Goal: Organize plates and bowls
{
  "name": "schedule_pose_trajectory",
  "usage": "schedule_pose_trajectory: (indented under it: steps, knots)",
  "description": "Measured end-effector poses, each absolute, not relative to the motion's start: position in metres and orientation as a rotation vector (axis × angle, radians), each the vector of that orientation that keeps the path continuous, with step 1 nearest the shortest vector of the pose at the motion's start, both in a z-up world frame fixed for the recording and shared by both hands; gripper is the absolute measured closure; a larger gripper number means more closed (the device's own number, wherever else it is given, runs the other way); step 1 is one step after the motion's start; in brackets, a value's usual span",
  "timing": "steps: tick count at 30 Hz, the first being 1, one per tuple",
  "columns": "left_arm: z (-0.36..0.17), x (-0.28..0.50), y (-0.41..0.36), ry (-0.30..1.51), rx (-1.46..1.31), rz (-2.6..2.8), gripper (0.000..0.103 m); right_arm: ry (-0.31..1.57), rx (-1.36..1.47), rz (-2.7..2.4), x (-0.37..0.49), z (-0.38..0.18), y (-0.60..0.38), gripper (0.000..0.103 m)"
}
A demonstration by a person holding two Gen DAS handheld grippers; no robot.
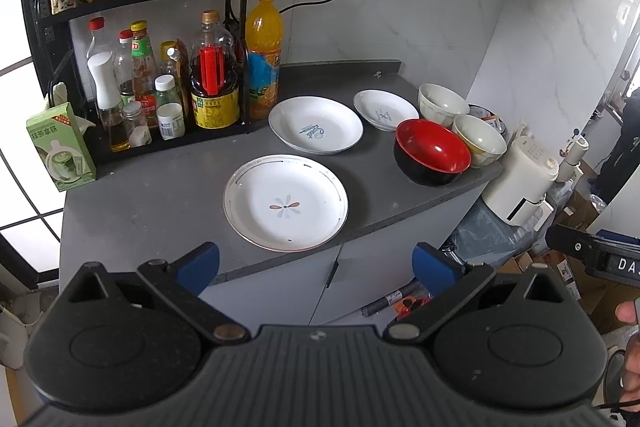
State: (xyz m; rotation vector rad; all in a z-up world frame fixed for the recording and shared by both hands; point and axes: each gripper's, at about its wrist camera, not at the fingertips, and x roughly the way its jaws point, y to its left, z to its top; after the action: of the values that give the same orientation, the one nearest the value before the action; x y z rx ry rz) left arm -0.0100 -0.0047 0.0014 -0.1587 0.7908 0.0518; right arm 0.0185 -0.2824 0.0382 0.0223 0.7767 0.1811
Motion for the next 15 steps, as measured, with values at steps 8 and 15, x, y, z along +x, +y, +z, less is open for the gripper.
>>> schedule_pose_trajectory:
  steps: [8, 15]
  knots:
    - [0.0007, -0.0119, -0.0071, 0.792, -0.158, 0.049, 0.001, 0.780, 0.021, 0.172, 0.0171, 0.0385, -0.2821, 0.000]
    - [0.0001, -0.0092, -0.0100, 0.795, -0.157, 0.036, 0.001, 0.781, 0.020, 0.166, 0.0188, 0.0385, -0.2830, 0.000]
